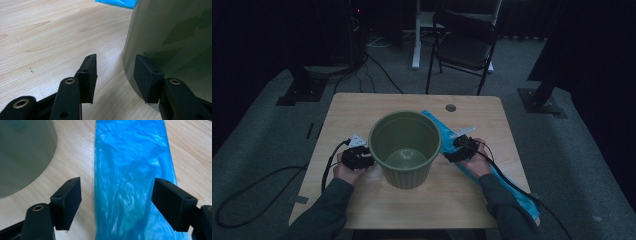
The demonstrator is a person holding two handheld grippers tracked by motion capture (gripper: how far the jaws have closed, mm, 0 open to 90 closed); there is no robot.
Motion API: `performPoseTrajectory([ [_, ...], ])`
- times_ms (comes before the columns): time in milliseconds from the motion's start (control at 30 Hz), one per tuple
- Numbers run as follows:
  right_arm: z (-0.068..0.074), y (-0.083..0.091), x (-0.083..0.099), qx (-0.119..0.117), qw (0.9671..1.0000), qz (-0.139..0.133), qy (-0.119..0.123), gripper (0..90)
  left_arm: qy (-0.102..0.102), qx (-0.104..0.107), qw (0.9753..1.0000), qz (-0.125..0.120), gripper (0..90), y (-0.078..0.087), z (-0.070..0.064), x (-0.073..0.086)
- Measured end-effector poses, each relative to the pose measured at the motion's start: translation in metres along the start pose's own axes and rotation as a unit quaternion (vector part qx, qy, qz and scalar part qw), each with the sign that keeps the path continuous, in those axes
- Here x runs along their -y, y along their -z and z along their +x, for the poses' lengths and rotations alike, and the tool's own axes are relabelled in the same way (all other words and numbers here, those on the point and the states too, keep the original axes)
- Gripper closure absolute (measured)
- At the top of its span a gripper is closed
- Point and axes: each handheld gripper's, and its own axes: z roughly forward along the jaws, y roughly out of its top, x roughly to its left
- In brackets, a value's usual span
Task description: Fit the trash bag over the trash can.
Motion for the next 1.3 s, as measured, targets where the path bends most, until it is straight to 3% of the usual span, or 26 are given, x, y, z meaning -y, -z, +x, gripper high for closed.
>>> performPoseTrajectory([
  [67,-0.002,-0.011,-0.003,0.003,1.0,0.008,-0.003,22.7,0.001,0.0,1.0,-0.001,53.8,0.0,0.0,0.0],
  [300,-0.007,-0.025,-0.003,0.002,0.9994,0.03,-0.016,21.3,0.0,0.0,1.0,0.0,53.8,0.0,0.0,0.0],
  [600,-0.008,-0.029,-0.001,0.01,0.999,0.044,-0.006,20.9,0.0,0.001,1.0,0.0,53.8,0.0,0.0,0.0],
  [700,-0.01,-0.029,-0.002,0.004,0.9988,0.046,-0.017,27.6,-0.001,0.001,1.0,0.0,53.8,0.0,0.0,0.0],
  [800,-0.012,-0.029,-0.002,0.003,0.9986,0.048,-0.022,28.8,0.0,0.001,1.0,0.0,53.8,0.0,0.0,0.0],
  [900,-0.017,-0.028,-0.001,-0.014,0.998,0.047,-0.039,38.0,0.001,0.002,1.0,-0.002,53.8,0.001,0.0,0.0],
  [1100,-0.024,-0.023,0.003,-0.006,0.9977,0.045,-0.05,62.0,0.001,0.002,1.0,-0.002,53.8,0.001,0.0,0.0],
  [1133,-0.024,-0.023,0.003,-0.006,0.9977,0.045,-0.05,62.0,0.001,0.002,1.0,-0.002,53.7,0.001,0.0,0.0],
  [1200,-0.028,-0.02,0.005,-0.002,0.9971,0.051,-0.056,73.8,0.001,0.003,1.0,-0.001,53.7,0.0,0.0,0.0],
  [1300,-0.031,-0.017,0.009,0.001,0.997,0.052,-0.057,83.8,0.0,0.002,1.0,-0.001,53.8,0.001,0.0,0.0],
])
